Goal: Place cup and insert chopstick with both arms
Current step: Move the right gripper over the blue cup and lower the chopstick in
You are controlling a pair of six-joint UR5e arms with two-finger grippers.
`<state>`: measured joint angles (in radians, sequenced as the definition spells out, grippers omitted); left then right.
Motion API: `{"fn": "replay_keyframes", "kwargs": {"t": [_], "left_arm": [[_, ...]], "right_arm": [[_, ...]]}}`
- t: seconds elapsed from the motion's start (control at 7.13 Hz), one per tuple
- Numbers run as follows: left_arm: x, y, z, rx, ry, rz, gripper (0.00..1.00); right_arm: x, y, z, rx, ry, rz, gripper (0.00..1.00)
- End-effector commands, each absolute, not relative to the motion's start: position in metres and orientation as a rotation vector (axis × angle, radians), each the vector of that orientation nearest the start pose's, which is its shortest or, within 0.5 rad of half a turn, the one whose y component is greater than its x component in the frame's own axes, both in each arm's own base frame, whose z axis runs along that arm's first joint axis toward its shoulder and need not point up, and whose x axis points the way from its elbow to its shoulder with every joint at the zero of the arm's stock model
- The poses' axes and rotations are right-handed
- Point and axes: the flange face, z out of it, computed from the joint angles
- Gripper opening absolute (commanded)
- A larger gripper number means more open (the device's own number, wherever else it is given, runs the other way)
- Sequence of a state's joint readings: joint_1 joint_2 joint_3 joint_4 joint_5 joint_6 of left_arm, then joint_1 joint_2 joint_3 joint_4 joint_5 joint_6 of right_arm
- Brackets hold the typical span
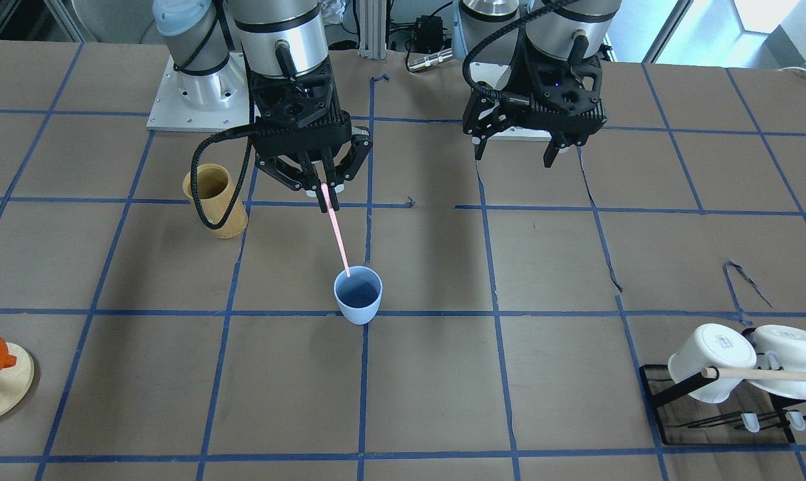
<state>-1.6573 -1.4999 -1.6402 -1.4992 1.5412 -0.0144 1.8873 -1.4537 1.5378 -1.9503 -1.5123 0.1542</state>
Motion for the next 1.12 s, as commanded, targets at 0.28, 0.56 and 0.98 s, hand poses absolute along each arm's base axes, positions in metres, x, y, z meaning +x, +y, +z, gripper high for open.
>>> {"fn": "replay_keyframes", "kwargs": {"t": [0.28,0.56,0.98], "left_arm": [[-0.163,-0.493,0.516,0.086,3.175,-0.067,1.0],[-0.164,-0.511,0.501,0.097,3.179,-0.074,1.0],[-0.145,-0.508,0.515,0.042,3.22,-0.116,1.0]], "right_arm": [[0.334,-0.511,0.431,-0.235,2.998,-0.347,0.0],[0.333,-0.507,0.418,-0.251,3.01,-0.315,0.0],[0.334,-0.518,0.382,-0.259,3.056,-0.254,0.0]]}}
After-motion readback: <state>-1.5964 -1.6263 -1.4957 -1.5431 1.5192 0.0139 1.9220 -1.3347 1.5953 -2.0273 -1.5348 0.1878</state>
